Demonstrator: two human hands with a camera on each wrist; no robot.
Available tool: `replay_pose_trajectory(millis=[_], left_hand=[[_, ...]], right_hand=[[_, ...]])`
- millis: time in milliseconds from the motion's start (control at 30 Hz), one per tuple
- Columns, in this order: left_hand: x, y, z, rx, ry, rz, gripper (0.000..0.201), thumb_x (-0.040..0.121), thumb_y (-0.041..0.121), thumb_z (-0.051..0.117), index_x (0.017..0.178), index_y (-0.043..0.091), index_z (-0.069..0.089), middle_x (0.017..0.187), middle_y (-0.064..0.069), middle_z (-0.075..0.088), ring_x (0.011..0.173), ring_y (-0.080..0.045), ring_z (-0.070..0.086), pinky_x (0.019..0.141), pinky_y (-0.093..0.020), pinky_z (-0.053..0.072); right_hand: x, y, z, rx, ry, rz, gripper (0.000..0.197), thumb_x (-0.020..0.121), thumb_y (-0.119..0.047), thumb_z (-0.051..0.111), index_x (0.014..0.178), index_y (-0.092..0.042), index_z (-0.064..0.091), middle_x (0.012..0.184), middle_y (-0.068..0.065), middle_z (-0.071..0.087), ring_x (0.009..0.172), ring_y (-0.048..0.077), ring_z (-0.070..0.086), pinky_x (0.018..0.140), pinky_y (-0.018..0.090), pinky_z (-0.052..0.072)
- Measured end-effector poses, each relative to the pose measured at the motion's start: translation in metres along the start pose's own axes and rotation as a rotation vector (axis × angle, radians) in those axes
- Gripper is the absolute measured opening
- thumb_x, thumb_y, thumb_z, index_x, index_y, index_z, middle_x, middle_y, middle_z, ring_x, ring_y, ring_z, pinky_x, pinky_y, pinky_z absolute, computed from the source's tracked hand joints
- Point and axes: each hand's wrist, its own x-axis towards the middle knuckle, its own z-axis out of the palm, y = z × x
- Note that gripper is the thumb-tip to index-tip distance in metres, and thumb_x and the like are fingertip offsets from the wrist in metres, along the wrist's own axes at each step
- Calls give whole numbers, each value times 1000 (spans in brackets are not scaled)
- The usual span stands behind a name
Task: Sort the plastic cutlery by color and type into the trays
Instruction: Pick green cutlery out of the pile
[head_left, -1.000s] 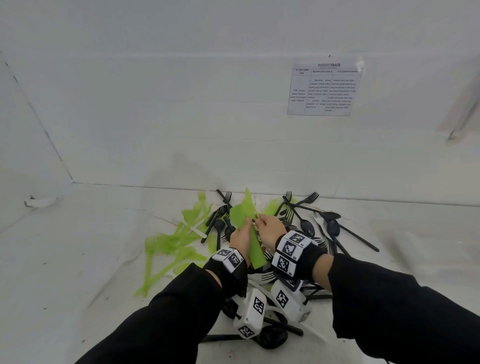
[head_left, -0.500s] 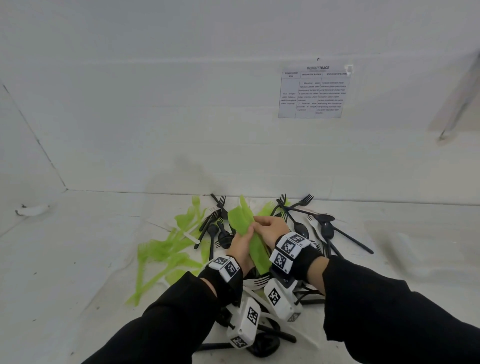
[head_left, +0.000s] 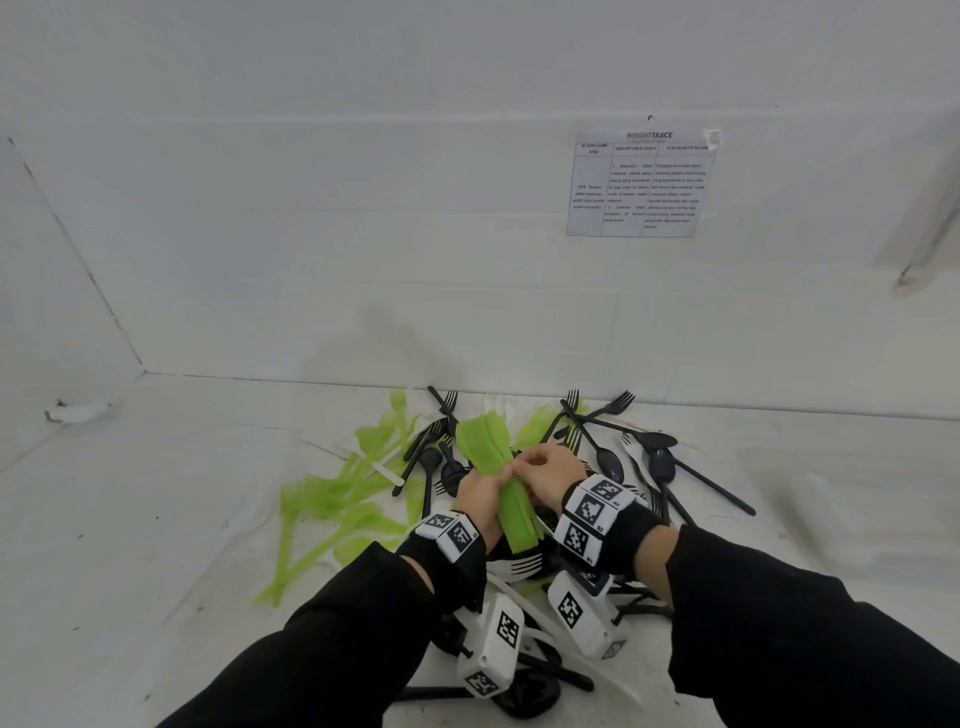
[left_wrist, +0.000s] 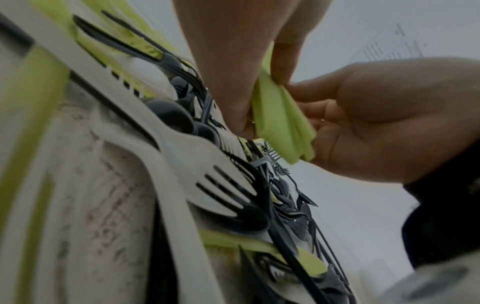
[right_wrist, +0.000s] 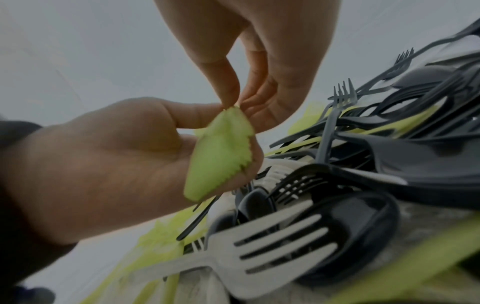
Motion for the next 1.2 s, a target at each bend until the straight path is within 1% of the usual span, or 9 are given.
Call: replay_pose_trajectory(millis=[133,267,400,533,667,767,1000,1100,1200], left_hand=[[-2,2,-3,18,103,-70,41,100,26,38,126,-3,50,121,-25,59,86,-32,63,63,-37,56],[-3,7,-9,76,102,-95,46,100,32,38,123,-5,53,115,-22,61,86,-31,62,65,-36,54],[-2,13,-11,134,80,-43,30,96,13,48,120,-4,55,112,-25,62,80,-30,62,70,-38,53],[-4,14,-13,89,47,-63,26,97,9,43,115,-6,55,92,-21,64,62,-26,67,55,-33,57],[-5,13,-14,52,31,-122,37,100,22,40,115,-7,56,104,-24,65,81,-31,62,76,-41,52],[-7,14,-17,28,-65,-162,38,102,25,33,96,-1,61,73,-14,71,77,-27,61,66,-36,51],[-2,12,-24,90,-38,-115,38,102,24,35,121,-3,53,91,-18,62,74,-27,60,47,-26,54],[5,15,-28,128,0,-87,36,100,21,38,122,-4,54,112,-25,61,86,-33,61,64,-35,57],[5,16,-26,131,25,-70,37,98,19,43,127,-2,52,125,-27,56,104,-39,58,90,-48,48]], right_hand=[[-10,0,3,-10,-65,-4,6,87,-18,61,90,-15,64,89,5,65,85,26,67,82,40,56],[-19,-3,5,9,-157,-30,22,87,-6,58,109,-3,60,89,4,60,65,12,57,59,22,53],[-18,-11,8,86,-147,70,20,90,-6,45,98,-3,63,81,13,63,58,20,58,74,40,56],[-19,-16,7,4,-141,2,27,93,-27,54,68,-17,59,64,3,61,55,14,58,72,33,56],[-16,-18,2,-187,-114,-42,26,92,-21,52,91,-5,71,78,9,69,63,13,60,66,23,51],[-17,-21,-1,-292,-132,-48,27,91,-19,50,101,-5,71,100,13,71,89,21,65,73,23,47],[-13,-14,21,-183,-175,-77,22,87,-18,52,93,-10,72,97,14,71,94,29,66,89,43,52],[-6,-12,21,-8,-224,2,24,84,-5,50,75,-20,67,90,13,69,88,30,66,88,49,53],[-5,-15,18,105,-269,65,29,86,5,45,75,-14,64,92,18,65,92,34,65,90,50,52]])
